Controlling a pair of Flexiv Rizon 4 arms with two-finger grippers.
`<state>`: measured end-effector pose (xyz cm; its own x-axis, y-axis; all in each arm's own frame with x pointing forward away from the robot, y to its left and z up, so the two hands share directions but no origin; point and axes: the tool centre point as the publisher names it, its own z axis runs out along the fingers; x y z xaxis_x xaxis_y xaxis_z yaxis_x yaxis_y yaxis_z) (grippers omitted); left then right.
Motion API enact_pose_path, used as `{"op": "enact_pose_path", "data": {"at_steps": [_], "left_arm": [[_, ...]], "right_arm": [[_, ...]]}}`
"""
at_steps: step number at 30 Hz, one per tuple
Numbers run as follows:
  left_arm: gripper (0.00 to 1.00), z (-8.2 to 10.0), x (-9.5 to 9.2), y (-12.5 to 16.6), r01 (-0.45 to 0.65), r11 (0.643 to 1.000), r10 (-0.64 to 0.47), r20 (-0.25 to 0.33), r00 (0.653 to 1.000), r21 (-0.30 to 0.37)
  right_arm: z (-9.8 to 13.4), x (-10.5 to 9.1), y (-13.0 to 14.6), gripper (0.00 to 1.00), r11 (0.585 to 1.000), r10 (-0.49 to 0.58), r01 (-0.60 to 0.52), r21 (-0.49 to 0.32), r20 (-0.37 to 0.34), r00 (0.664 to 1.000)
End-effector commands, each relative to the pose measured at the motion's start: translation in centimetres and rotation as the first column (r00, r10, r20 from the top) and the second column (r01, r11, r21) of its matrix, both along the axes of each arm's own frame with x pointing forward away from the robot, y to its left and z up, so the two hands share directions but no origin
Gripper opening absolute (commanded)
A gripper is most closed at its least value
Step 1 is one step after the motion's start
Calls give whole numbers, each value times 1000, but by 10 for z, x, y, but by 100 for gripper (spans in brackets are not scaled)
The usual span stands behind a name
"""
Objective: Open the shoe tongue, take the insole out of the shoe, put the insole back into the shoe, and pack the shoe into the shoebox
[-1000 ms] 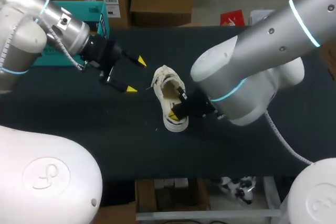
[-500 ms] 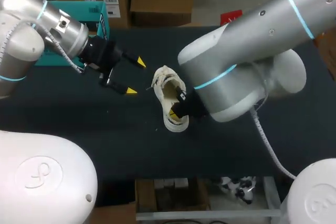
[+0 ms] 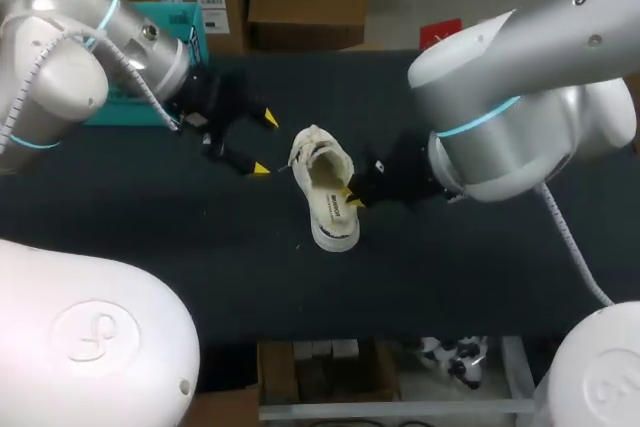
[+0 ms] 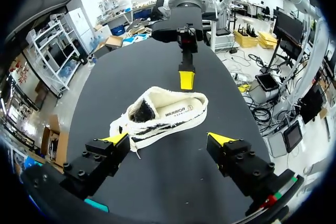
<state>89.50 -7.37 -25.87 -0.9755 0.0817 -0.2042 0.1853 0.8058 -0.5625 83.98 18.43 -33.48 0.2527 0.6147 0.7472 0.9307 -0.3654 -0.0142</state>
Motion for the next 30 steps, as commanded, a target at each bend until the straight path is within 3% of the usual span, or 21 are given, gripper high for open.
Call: {"op": "enact_pose_path", "data": {"at_steps": [1, 3, 6, 8, 10, 12, 15, 17, 22, 23, 24, 26, 27, 29, 30], "left_arm": [[100, 4, -10, -7, -68, 990, 63, 38, 997, 127], [100, 4, -10, -7, -68, 990, 63, 38, 997, 127], [100, -9, -12, -11, -204, 965, 211, -26, 977, 165], [100, -14, -14, -11, -283, 936, 301, -59, 952, 209], [100, -18, -16, -9, -396, 888, 430, -114, 896, 235], [100, -23, -19, -7, -477, 827, 530, -130, 838, 298], [100, -23, -19, -7, -477, 827, 530, -130, 838, 298], [100, -23, -19, -7, -477, 827, 530, -130, 838, 298], [100, -23, -19, -7, -477, 827, 530, -130, 838, 298], [100, -26, -18, -11, -504, 805, 566, -151, 810, 314], [100, -29, -21, -16, -507, 802, 572, -158, 805, 316], [100, -35, -23, -23, -580, 738, 656, -164, 737, 344], [100, -37, -26, -26, -577, 743, 653, -175, 737, 339], [100, -39, -29, -28, -634, 694, 709, -176, 683, 340], [100, -40, -32, -29, -629, 704, 703, -204, 681, 330]], "right_arm": [[7, 1, -13, 100, 991, 108, -102, 91, -64, 992], [7, 1, -13, 100, 991, 108, -102, 91, -64, 992], [7, 1, -13, 100, 991, 108, -102, 91, -64, 992], [3, 6, -20, 100, 982, 167, -160, 97, -63, 984], [11, 13, -24, 100, 986, 168, -167, 17, -79, 983], [21, 16, -25, 100, 981, 182, -186, -47, -83, 980], [39, 18, -25, 100, 948, 262, -276, -161, -103, 960], [47, 17, -21, 100, 878, 379, -410, -246, -167, 910], [47, 17, -21, 100, 878, 379, -410, -246, -167, 910], [47, 17, -21, 100, 878, 379, -410, -246, -167, 910], [47, 17, -21, 100, 878, 379, -410, -246, -167, 910], [47, 17, -21, 100, 878, 379, -410, -246, -167, 910], [47, 17, -21, 100, 878, 379, -410, -246, -167, 910], [51, 20, -36, 100, 852, 427, -457, -256, -165, 889], [53, 21, -44, 100, 846, 438, -465, -260, -156, 885]]}}
